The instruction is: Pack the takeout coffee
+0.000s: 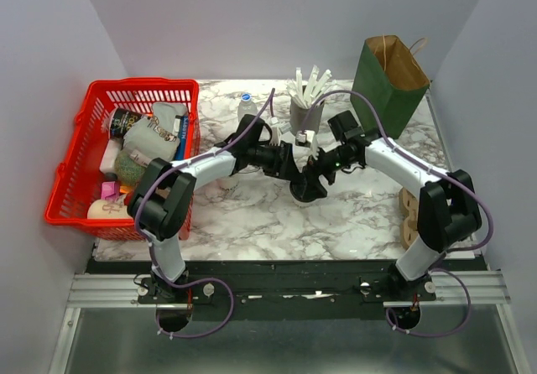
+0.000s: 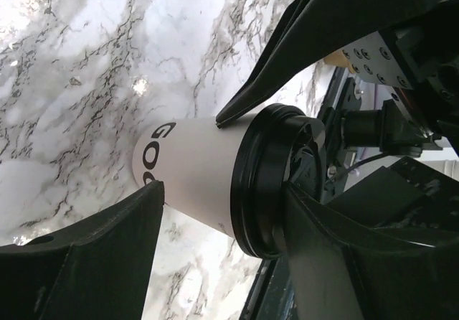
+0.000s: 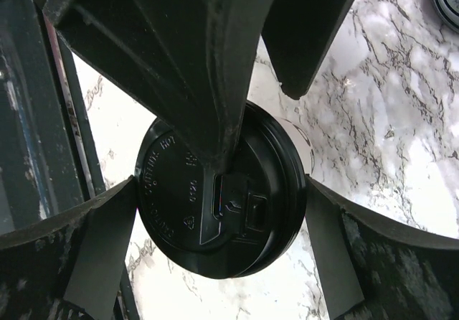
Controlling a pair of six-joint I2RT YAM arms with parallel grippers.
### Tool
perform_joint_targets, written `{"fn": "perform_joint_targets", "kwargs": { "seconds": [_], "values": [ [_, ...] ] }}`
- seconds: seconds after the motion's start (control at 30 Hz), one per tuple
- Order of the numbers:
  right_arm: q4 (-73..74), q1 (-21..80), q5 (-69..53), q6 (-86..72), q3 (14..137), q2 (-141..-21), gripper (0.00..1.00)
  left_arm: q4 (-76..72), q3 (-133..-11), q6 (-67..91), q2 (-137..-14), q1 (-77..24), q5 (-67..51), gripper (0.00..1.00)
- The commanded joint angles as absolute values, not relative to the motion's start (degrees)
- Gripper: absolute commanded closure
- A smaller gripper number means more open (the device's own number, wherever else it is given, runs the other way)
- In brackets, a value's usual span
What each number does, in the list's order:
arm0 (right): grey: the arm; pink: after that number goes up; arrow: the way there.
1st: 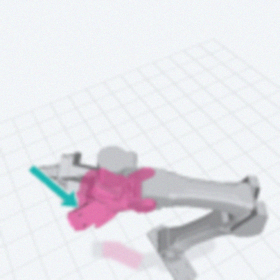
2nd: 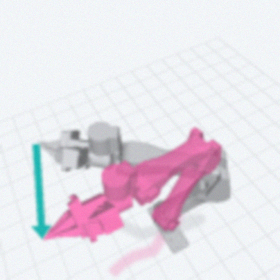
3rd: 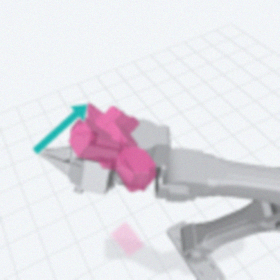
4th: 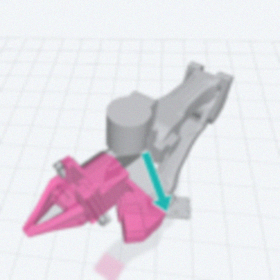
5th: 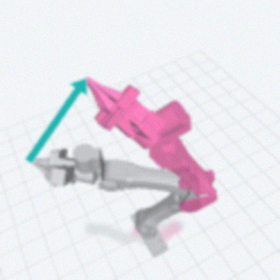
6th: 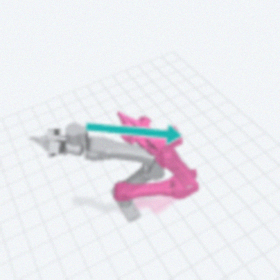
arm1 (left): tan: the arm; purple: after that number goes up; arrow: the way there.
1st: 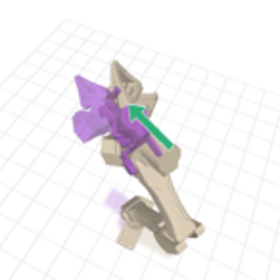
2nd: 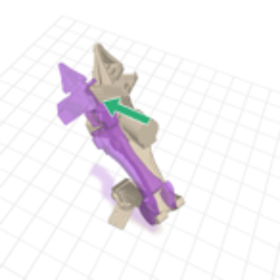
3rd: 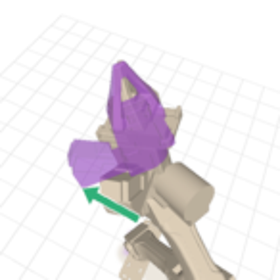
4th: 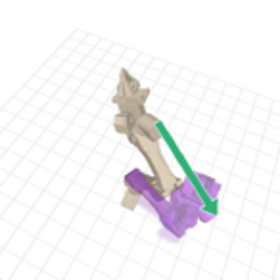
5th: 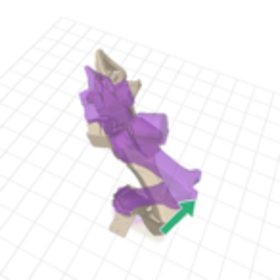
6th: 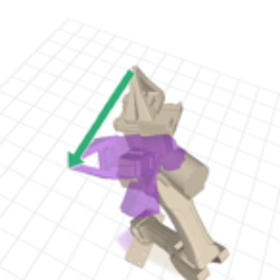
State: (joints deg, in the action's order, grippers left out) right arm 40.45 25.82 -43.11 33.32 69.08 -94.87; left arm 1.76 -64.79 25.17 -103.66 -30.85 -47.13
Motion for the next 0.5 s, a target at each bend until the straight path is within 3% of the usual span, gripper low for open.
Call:
{"fn": "perform_joint_targets", "kwargs": {
  "seconds": [0.0,0.33,0.47],
  "values": [
    [42.9,23.9,-45.4,32.3,70.1,-97.5,0.00,3.2,-65.7,25.3,-106.5,-30.8,-43.9,0.29],
    [43.4,15.6,-61.7,20.3,73.3,-97.6,0.00,1.7,-64.7,25.8,-109.4,-29.7,-46.0,0.30],
    [40.9,12.8,-63.0,13.4,70.8,-97.8,0.00,1.4,-65.4,25.9,-110.1,-29.7,-47.4,0.30]
  ]
}}
